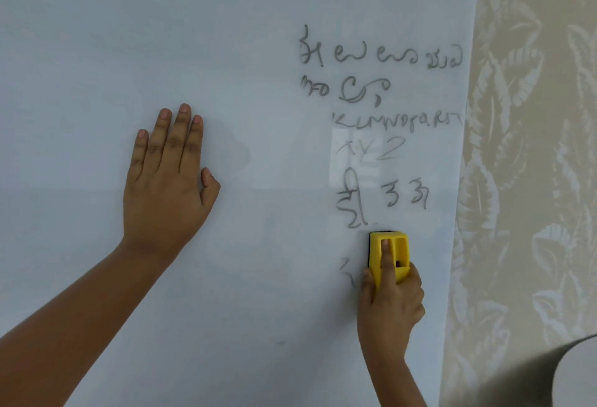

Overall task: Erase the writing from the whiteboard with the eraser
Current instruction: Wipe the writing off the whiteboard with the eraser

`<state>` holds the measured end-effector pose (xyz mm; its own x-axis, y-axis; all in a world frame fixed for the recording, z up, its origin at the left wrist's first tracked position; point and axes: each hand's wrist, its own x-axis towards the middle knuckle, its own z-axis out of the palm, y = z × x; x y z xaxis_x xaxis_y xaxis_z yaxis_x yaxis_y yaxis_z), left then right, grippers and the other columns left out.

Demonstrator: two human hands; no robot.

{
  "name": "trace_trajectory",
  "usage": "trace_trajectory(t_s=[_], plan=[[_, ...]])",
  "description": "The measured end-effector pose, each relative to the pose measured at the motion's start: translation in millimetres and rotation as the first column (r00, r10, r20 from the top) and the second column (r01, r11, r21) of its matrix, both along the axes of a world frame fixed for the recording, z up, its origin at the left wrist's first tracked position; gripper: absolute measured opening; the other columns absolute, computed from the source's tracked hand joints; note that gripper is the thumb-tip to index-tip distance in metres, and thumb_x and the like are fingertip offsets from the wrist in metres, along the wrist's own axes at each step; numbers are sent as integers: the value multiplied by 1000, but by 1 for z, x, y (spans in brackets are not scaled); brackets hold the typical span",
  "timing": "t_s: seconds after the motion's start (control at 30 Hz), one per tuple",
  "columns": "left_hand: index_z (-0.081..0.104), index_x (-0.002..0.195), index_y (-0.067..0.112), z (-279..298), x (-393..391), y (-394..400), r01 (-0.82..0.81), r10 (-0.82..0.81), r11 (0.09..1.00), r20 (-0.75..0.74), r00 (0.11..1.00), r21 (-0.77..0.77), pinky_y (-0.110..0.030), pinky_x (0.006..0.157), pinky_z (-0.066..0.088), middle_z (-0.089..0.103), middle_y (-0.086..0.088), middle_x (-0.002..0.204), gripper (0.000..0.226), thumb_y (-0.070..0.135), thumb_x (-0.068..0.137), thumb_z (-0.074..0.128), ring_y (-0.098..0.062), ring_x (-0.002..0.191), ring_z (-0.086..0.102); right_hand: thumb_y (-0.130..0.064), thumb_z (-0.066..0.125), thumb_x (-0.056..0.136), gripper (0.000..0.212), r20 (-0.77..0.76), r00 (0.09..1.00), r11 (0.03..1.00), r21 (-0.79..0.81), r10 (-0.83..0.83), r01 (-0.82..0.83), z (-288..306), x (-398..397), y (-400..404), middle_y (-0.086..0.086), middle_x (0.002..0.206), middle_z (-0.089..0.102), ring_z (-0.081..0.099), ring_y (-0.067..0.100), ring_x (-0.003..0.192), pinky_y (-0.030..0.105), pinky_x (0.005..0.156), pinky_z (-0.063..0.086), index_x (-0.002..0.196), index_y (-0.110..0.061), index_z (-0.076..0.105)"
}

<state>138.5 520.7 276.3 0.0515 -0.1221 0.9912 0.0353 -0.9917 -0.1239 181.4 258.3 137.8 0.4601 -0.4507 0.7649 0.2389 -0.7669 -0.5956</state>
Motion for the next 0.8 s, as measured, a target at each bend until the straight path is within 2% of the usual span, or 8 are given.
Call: trace_trajectory(t_s=[0.07,0.13,0.23,0.37,0.43,0.53,0.63,0.8], plan=[[27,145,-1,0,0,1,-3,3,1000,4,1000,1,-41,117,8,26,-18,152,58,18,91,35,-32,141,21,-14,66,81,58,57,998,999,-38,30,-28,9,-3,16,32,126,45,49,49,101,58,81,41,134,-23,45],[27,145,-1,0,1,1,-7,7,1000,13,1000,-1,-42,116,8,27,-18,151,58,17,91,35,-32,141,21,-14,71,77,59,136,986,979,-191,95,-67,0,-10,34,31,119,52,55,47,91,55,73,45,130,-25,47],[28,145,-1,0,1,1,-8,8,1000,12,1000,0,-42,116,9,27,-18,151,57,17,91,37,-32,141,21,-33,52,87,38,107,986,942,-325,129,-88,-27,-19,30,28,114,58,60,42,80,50,68,48,124,-31,45],[27,145,0,-1,1,2,-13,13,1000,10,1000,-4,-42,117,8,26,-17,152,57,17,91,37,-30,142,20,-19,64,84,55,19,1000,999,-40,24,-23,-15,-1,-9,34,125,46,52,51,95,61,80,40,135,-24,43],[27,146,1,-1,3,2,-14,14,1000,17,1000,4,-40,117,6,26,-17,152,57,17,91,36,-30,142,19,-20,59,87,56,2,999,998,43,-54,54,8,12,-18,31,132,40,46,48,104,61,86,36,138,-26,38],[27,145,1,-1,5,3,-26,26,1000,34,999,2,-38,118,3,26,-17,152,57,17,91,36,-31,142,20,-20,65,83,56,136,991,998,-59,15,-7,24,10,7,29,125,47,51,45,94,57,81,41,134,-28,43],[27,145,2,-3,4,2,-27,28,1000,41,999,-8,-38,118,3,27,-17,152,56,16,92,36,-31,142,20,-21,69,79,58,112,988,965,-253,107,-76,10,-5,17,26,121,52,54,41,89,56,80,43,131,-31,44],[29,145,2,-4,4,2,-8,9,1000,49,999,-8,-40,117,7,29,-18,151,56,16,91,36,-32,141,22,-30,51,92,52,64,996,998,-10,-62,63,65,16,-21,25,135,39,45,41,105,55,91,34,140,-32,32]])
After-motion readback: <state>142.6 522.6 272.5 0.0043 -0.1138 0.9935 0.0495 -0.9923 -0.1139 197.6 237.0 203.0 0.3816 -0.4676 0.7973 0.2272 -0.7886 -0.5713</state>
